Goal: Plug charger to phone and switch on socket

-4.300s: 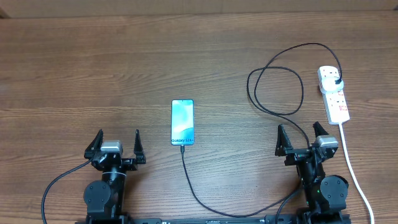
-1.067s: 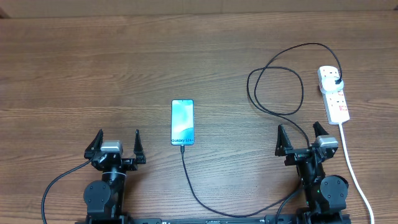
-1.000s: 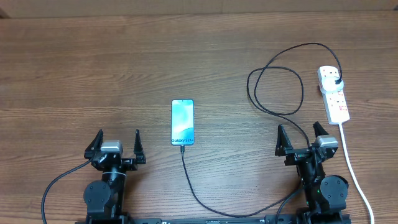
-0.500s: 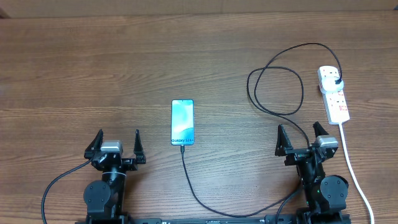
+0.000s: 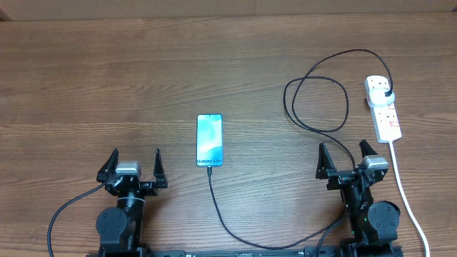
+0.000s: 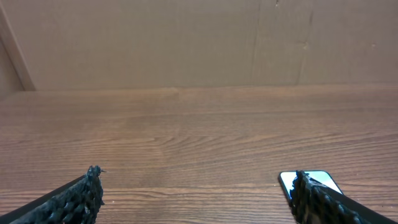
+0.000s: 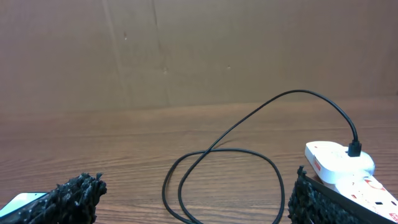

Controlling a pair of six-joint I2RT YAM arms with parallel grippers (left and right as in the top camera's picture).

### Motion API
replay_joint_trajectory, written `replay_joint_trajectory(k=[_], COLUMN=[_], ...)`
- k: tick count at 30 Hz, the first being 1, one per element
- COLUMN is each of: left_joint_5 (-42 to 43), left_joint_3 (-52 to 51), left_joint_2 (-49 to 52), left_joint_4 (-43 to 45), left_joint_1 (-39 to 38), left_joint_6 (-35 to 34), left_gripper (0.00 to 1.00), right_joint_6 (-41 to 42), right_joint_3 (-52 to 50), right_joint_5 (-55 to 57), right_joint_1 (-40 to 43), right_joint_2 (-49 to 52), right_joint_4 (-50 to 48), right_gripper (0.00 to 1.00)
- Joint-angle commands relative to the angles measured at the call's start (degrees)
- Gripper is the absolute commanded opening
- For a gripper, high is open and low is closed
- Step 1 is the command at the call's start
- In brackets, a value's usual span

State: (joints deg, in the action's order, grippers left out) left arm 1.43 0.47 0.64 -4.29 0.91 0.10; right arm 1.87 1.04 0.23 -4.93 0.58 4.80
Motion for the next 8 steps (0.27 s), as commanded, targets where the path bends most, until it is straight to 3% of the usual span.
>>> replay_joint_trajectory(k=[1,8], left_joint_5=[-0.4,-0.4], left_joint_3=[-0.2,-0.2], left_joint_2=[-0.2,-0.2], left_joint_4=[-0.1,-0.1], left_joint_1=[0.6,0.6], left_joint_6=[-0.5,-0.5], left_gripper=[1.00,1.00], right_joint_6=[-0.2,-0.2], right_joint_3=[-0.6,-0.6], right_joint_5=[-0.2,-0.2], right_joint_1=[-0.3,-0.3], right_joint_2=[-0.4,-0.4], right_joint_4=[-0.1,-0.1], right_gripper=[1.00,1.00])
